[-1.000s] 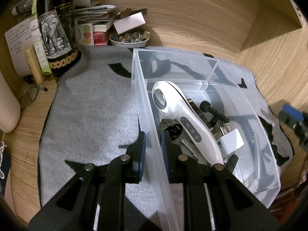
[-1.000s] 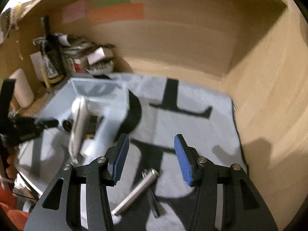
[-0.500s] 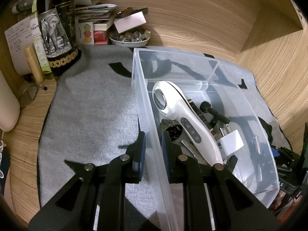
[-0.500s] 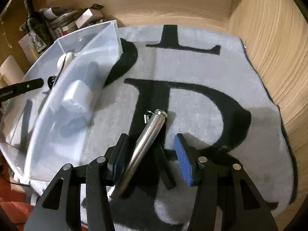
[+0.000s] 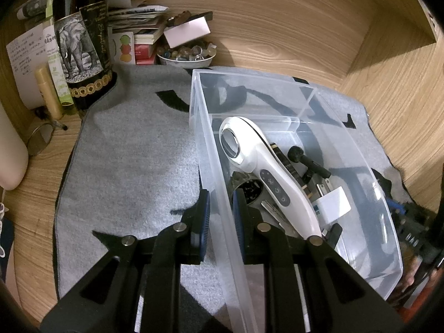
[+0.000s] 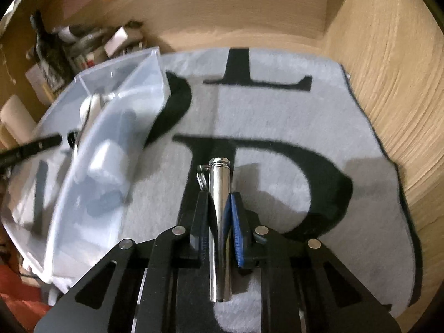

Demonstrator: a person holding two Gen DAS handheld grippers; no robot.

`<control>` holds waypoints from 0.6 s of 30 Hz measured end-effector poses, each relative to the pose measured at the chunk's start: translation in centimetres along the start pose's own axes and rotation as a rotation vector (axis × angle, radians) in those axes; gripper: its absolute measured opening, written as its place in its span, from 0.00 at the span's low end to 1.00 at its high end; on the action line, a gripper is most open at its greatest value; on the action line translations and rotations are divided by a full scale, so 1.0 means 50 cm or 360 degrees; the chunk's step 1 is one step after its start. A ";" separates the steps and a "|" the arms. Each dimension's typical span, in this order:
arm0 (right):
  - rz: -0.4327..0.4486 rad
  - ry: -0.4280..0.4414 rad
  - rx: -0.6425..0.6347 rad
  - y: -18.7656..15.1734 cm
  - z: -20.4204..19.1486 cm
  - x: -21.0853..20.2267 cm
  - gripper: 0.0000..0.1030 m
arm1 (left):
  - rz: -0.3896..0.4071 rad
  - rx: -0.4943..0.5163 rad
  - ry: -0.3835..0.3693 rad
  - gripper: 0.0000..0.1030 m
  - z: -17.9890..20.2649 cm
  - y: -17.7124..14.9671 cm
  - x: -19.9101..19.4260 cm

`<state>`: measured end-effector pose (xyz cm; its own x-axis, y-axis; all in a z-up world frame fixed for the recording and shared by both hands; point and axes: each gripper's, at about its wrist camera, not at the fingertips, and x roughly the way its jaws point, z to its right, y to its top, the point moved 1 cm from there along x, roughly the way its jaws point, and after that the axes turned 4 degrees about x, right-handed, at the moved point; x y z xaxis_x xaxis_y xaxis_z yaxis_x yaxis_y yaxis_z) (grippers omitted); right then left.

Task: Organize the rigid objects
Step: 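Carry the silver cylinder into the box and release it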

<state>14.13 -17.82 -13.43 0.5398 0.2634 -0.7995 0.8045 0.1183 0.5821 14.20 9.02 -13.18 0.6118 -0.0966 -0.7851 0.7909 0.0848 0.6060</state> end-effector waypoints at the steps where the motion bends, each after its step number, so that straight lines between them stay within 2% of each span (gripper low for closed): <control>1: 0.0025 0.0005 0.0012 0.007 0.000 -0.006 0.14 | -0.0001 0.0002 0.0000 0.17 0.000 0.000 0.000; 7: 0.0213 0.0043 -0.0009 0.058 -0.017 -0.065 0.14 | -0.0001 0.0002 -0.0002 0.17 -0.001 0.000 -0.001; 18: 0.0502 0.0212 -0.0152 0.141 -0.092 -0.153 0.14 | -0.0001 -0.0001 -0.0003 0.17 -0.001 -0.001 0.000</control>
<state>14.53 -14.60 -2.53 0.7157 0.4229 -0.5558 0.5733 0.0987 0.8134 14.18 9.07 -13.20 0.6112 -0.0987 -0.7853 0.7914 0.0856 0.6052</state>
